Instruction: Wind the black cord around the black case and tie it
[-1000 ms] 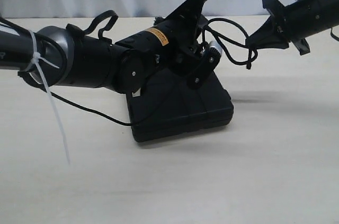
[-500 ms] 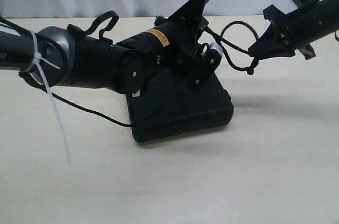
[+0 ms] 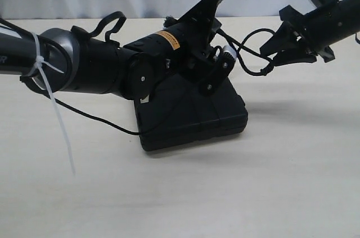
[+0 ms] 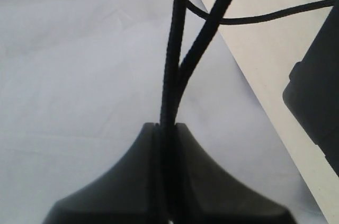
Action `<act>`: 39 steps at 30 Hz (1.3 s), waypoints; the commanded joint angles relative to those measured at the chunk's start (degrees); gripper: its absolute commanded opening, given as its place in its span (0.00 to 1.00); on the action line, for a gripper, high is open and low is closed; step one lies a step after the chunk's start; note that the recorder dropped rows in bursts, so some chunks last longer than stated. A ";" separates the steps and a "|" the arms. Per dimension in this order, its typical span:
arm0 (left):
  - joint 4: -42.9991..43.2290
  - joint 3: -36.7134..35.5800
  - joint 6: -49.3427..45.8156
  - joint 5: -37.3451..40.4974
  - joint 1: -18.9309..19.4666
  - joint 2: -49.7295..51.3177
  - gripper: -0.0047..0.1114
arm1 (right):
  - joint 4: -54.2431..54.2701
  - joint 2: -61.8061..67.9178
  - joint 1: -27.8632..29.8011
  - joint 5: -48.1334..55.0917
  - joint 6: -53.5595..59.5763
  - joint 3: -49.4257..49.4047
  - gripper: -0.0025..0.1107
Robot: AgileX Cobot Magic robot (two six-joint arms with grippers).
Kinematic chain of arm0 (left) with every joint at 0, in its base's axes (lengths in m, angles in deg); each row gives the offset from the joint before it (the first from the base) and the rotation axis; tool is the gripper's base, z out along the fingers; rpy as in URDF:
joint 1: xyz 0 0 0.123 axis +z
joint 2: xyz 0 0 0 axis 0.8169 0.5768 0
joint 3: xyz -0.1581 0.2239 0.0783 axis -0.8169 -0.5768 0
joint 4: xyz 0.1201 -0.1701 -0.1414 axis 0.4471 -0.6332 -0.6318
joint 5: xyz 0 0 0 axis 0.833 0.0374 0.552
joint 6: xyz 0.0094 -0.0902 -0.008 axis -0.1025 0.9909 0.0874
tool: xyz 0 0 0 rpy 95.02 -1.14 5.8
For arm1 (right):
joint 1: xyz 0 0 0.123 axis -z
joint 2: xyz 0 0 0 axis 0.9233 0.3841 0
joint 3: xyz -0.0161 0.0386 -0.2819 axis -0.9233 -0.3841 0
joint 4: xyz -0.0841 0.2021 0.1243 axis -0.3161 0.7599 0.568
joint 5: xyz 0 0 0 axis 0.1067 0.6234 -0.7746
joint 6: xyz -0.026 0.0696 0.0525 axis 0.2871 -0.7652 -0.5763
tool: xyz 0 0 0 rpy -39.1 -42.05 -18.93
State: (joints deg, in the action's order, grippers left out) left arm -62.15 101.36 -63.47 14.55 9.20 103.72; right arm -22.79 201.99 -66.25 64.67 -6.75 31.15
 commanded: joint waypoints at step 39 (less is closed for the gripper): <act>-4.07 0.03 -1.56 0.31 -0.46 -0.25 0.04 | -23.23 -0.04 0.98 -0.46 -12.58 5.43 0.79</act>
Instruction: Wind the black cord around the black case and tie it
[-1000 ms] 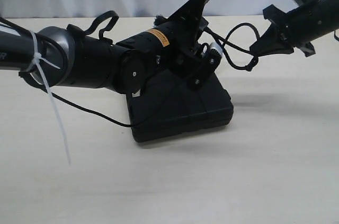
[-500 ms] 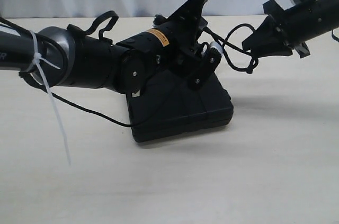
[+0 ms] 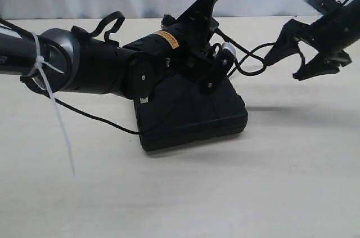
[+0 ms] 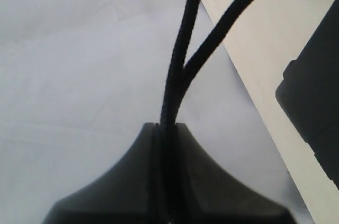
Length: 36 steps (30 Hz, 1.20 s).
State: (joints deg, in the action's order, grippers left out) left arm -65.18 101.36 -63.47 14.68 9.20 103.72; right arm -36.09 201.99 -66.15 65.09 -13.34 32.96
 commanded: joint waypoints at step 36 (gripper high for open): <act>-2.21 0.03 -1.56 5.66 -0.46 -0.25 0.04 | -27.13 27.32 -8.44 -5.40 18.07 34.62 0.50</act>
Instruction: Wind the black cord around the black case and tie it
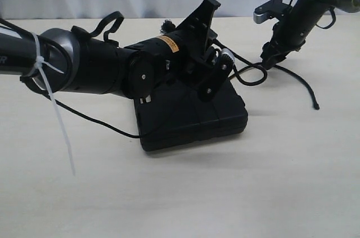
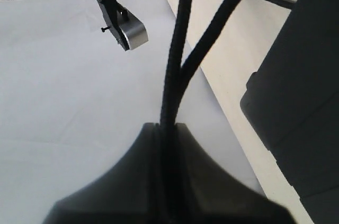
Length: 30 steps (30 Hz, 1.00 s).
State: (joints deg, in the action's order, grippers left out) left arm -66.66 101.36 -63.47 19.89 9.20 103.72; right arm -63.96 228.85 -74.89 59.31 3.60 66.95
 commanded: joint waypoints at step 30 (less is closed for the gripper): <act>0.92 -1.75 -1.56 -13.92 -1.11 -0.25 0.04 | 10.10 0.12 4.37 2.84 -5.71 3.73 0.06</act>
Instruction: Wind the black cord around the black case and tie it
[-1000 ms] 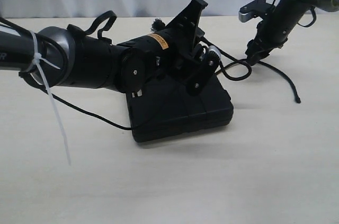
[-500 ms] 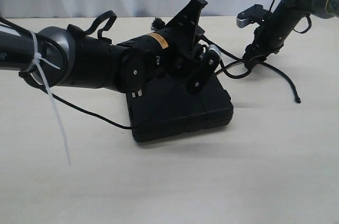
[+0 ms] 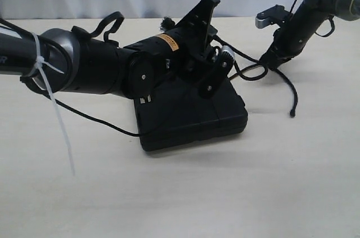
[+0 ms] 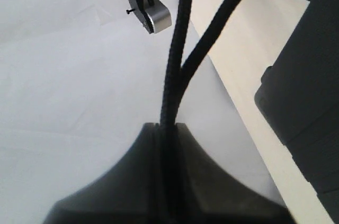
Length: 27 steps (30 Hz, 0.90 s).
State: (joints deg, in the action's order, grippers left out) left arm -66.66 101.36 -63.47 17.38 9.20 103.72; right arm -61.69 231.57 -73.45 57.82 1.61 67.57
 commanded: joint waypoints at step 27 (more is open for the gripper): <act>12.58 -6.52 -1.56 -6.04 -1.09 -0.38 0.04 | 0.41 -1.57 0.83 1.99 -0.13 4.53 0.50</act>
State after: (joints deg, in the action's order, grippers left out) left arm -53.86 95.10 -63.47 11.39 8.10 103.72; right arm -56.49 229.41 -70.33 61.57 0.26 72.33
